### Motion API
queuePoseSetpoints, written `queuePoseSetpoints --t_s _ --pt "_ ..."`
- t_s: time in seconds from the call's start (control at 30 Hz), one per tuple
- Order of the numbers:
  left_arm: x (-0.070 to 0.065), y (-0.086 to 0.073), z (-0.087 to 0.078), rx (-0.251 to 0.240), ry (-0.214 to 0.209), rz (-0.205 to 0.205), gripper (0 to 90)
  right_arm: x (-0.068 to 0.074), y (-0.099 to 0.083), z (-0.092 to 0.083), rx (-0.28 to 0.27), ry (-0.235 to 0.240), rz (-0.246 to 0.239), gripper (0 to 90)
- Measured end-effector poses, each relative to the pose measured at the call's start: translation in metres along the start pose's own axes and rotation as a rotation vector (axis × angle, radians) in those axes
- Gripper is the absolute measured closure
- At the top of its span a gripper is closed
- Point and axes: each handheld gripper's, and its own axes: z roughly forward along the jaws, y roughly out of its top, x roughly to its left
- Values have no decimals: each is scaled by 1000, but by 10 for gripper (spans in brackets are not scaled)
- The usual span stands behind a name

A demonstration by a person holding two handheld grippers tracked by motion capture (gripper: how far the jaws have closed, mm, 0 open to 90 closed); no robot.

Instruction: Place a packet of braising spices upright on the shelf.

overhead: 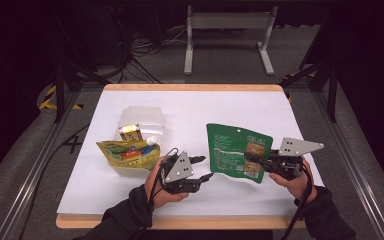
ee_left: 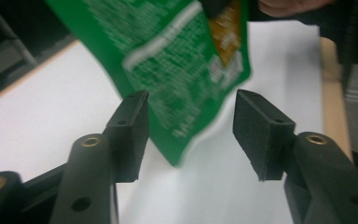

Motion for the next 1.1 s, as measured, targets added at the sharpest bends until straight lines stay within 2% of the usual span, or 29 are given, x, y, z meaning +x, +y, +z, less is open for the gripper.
queuePoseSetpoints --t_s 0.07,0.13,0.17,0.27,0.3,0.33,0.37,0.4,0.47,0.5,0.6,0.63,0.67,0.77,0.9,0.97,1.0,1.03,1.1 --pt "-6 -6 -3 21 -26 8 409 1 1 0 -4 -18 -12 894" --pt "-13 -14 -9 40 -58 14 323 1 2 1 -8 -27 -5 894" --pt "-15 -18 -12 46 -77 15 323 0 2 2 -8 -28 -3 895" --pt "-20 -27 -20 75 -66 25 298 1 4 4 -21 -32 -11 894" --pt "-21 -35 -28 86 -66 -1 272 2 7 5 -36 -45 -19 894" --pt "-21 -35 -28 86 -66 -1 261 2 8 5 -41 -49 -20 894" --pt "-21 -43 -36 105 -43 -38 242 2 11 6 -50 -57 -20 895" --pt "-21 -43 -36 105 -43 -38 225 2 12 6 -57 -65 -16 894" --pt "-19 -54 -49 110 -14 -101 207 0 16 9 -77 -78 -5 895" --pt "-19 -54 -49 110 -14 -101 200 0 16 9 -77 -78 -5 895" --pt "-16 -66 -64 118 27 -143 190 -3 22 18 -95 -100 7 895" --pt "-15 -72 -70 136 52 -147 189 -4 25 24 -98 -112 11 895" --pt "-15 -72 -70 136 52 -147 187 -4 25 24 -98 -112 11 895" --pt "-11 -85 -83 152 99 -172 183 -6 36 44 -106 -108 2 895" --pt "-8 -99 -95 145 128 -201 175 -5 51 71 -114 -100 -3 895" --pt "-8 -102 -98 143 140 -209 172 -4 53 76 -116 -97 -5 895" --pt "-7 -107 -101 137 150 -229 172 -4 56 81 -122 -91 -1 895" --pt "-6 -112 -104 133 173 -263 167 -2 62 94 -134 -86 11 895" --pt "-5 -114 -105 128 182 -277 164 -1 64 98 -139 -84 13 895"
